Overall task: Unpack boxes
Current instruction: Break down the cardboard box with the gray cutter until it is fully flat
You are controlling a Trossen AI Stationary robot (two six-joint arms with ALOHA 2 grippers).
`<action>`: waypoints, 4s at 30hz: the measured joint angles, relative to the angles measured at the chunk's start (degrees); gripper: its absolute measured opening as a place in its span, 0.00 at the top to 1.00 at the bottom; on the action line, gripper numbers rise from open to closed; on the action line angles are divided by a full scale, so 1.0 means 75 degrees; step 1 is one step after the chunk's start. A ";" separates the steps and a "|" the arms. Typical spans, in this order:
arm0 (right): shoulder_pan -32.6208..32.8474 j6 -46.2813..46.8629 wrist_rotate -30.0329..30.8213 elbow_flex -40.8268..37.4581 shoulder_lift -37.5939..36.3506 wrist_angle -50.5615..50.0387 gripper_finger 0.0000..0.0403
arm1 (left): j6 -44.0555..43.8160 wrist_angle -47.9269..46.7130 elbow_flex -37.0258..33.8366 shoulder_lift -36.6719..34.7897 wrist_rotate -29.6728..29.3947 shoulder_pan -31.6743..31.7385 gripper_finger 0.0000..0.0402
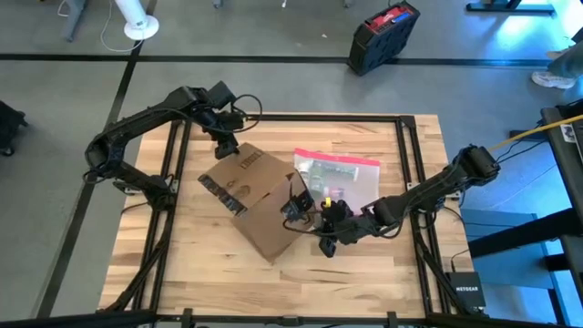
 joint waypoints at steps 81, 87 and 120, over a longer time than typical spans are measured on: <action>-0.1915 -0.6137 0.0222 0.6251 0.1099 -0.0573 0.82 | 0.0832 -0.0058 0.0938 -0.1888 0.1567 -0.0512 0.65; -0.1898 -0.6563 0.1123 0.6248 0.1656 0.0442 0.82 | 0.0913 0.0681 0.0940 -0.1843 0.2271 -0.0742 0.65; -0.1796 -0.6445 0.2795 0.5855 0.2418 0.1662 0.82 | 0.1104 0.0773 0.0888 -0.0701 0.2512 -0.1720 0.53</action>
